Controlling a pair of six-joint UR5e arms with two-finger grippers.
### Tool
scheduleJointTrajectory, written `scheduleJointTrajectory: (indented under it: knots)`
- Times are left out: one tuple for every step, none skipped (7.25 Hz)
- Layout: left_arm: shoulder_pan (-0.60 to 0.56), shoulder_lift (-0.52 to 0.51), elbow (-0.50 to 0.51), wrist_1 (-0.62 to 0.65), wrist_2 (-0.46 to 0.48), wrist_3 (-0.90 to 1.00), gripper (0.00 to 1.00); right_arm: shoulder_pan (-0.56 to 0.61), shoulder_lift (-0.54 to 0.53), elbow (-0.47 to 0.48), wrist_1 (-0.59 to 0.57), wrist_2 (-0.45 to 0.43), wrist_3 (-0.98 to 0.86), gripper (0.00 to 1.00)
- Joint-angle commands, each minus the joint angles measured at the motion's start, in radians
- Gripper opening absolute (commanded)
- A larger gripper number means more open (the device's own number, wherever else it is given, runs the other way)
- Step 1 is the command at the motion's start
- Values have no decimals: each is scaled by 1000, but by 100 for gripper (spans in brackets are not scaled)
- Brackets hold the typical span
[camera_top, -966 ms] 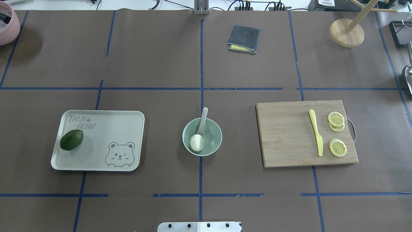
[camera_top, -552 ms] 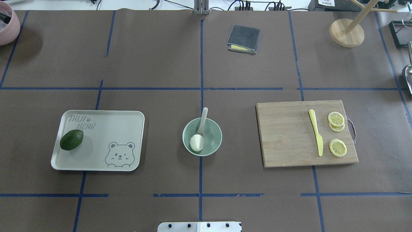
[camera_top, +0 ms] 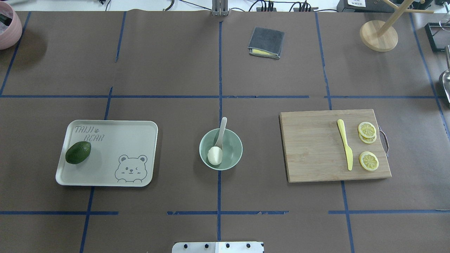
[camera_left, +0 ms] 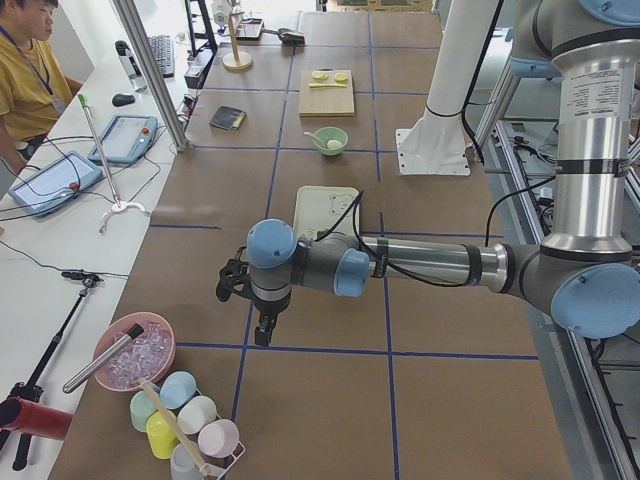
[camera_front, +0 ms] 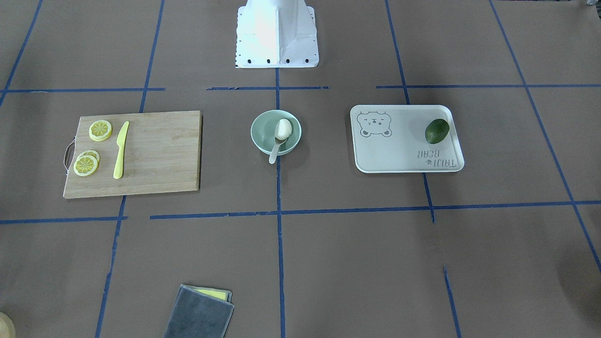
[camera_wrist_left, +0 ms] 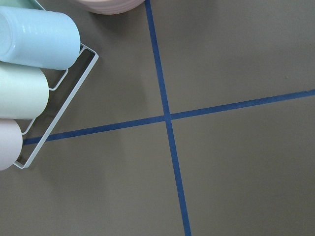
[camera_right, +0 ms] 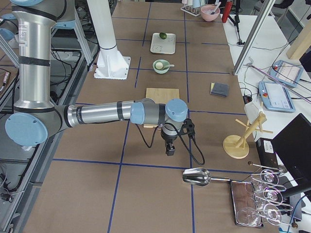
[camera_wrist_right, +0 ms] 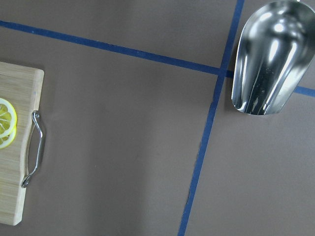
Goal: Put spoon and bun in bowl
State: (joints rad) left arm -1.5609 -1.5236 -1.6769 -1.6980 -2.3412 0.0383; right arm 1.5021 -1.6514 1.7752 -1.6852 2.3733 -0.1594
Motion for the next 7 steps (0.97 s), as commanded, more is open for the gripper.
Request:
scheduleJointTrajectory:
  knots:
    - [1, 6, -9, 6, -1, 0, 100, 0, 2, -8, 15, -5, 11, 100]
    - [1, 6, -15, 47, -4, 2, 100, 1, 4, -6, 15, -3, 12, 100]
    - [-1, 6, -14, 57, -6, 27, 100, 0, 2, -6, 15, -3, 12, 100]
    - [-4, 6, -20, 95, -6, 50, 100, 1, -1, -6, 15, -2, 12, 100]
    - [-4, 8, -47, 142, -6, 60, 100, 1, -7, -5, 15, 0, 12, 100]
    - [-4, 10, -47, 155, -9, 61, 100, 1, -11, -3, 15, 1, 12, 100]
    - [-2, 32, -47, 141, -12, 63, 100, 1, -11, 0, 15, 1, 12, 100]
